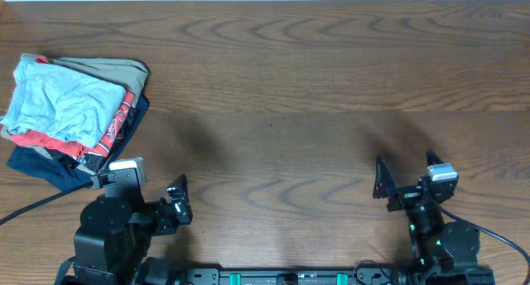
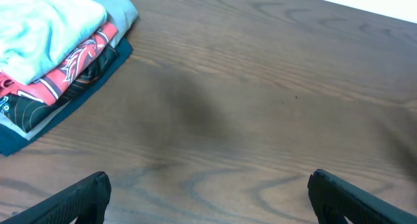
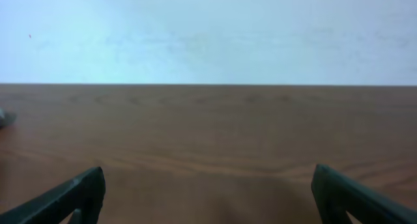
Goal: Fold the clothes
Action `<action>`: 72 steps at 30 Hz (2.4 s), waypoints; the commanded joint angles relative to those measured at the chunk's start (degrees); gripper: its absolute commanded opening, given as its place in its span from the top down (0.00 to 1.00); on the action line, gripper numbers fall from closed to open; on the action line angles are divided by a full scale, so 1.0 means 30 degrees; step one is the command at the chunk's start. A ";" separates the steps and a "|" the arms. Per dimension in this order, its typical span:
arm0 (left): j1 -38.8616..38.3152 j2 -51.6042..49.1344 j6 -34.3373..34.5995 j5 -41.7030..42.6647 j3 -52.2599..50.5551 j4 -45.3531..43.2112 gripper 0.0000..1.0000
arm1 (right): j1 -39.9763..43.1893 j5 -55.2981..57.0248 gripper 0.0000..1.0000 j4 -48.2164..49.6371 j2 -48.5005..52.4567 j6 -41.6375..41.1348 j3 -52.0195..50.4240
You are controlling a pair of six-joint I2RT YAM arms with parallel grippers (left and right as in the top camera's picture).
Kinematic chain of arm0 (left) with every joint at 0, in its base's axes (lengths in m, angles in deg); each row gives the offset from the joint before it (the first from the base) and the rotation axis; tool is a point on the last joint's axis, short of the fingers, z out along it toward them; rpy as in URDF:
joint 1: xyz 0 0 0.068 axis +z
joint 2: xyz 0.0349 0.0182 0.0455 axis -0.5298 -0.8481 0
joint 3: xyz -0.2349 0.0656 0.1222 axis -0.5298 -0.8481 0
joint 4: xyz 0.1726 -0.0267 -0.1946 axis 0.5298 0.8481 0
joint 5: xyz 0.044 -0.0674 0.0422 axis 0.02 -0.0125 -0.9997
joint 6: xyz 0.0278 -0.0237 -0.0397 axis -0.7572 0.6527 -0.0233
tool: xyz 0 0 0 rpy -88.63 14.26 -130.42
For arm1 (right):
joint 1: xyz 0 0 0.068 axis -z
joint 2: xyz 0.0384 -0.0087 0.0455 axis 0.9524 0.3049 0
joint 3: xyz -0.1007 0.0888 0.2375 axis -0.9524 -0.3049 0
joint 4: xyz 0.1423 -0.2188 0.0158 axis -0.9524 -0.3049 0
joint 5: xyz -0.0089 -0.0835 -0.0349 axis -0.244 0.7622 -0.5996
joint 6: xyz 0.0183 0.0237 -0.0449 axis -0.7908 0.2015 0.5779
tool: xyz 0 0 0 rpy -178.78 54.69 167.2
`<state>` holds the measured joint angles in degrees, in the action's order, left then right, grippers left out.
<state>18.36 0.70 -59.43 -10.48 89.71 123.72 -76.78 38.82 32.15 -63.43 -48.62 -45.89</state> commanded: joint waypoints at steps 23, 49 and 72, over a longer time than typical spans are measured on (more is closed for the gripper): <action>-0.0073 0.0007 0.0029 -0.0160 -0.0015 0.0015 0.02 | -0.0044 0.1370 0.01 0.2193 -0.0138 0.1974 -0.2579; 0.0444 0.0080 0.0022 -0.0160 -0.0022 0.0022 0.02 | -0.0044 0.1370 0.01 0.2193 -0.0138 0.1974 -0.2579; 0.3563 0.8524 -0.0634 -0.0146 -1.2845 -1.0375 0.02 | -0.0044 0.1370 0.01 0.2193 -0.0138 0.1974 -0.2579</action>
<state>28.37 24.28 -60.79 -10.51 54.54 96.16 -76.76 42.36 38.99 -63.46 -43.26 -53.54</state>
